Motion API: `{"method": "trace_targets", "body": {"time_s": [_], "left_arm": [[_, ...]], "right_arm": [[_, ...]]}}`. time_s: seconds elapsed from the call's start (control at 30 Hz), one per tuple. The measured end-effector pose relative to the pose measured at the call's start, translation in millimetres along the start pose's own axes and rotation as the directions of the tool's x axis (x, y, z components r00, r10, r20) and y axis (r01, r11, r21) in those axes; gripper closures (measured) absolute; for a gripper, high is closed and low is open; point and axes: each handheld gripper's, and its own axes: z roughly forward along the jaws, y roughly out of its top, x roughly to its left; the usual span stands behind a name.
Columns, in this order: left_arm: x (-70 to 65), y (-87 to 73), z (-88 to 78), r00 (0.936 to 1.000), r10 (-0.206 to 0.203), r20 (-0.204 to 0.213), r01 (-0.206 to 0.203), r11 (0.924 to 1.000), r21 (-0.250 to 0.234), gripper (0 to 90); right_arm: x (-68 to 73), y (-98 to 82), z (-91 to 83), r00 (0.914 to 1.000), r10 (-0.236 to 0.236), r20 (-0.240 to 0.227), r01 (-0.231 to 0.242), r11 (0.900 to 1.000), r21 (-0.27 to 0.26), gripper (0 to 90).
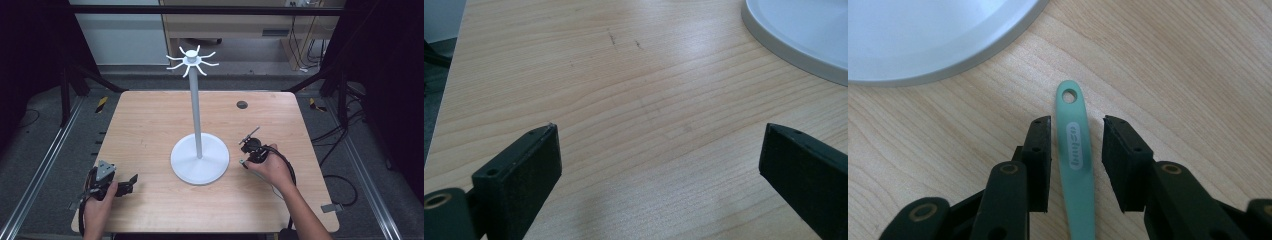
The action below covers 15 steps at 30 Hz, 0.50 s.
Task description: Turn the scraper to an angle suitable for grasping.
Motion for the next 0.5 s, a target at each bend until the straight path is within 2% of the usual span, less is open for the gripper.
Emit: {"method": "trace_targets", "body": {"time_s": [0.5], "left_arm": [[-0.3,-0.2,0.3,1.0000,-0.001,0.003,0.001,1.0000,0.002,3.0]], "right_arm": [[0.0,2.4,8.0,0.9999,-0.013,-0.010,0.013,0.999,0.030,70.3]]}}
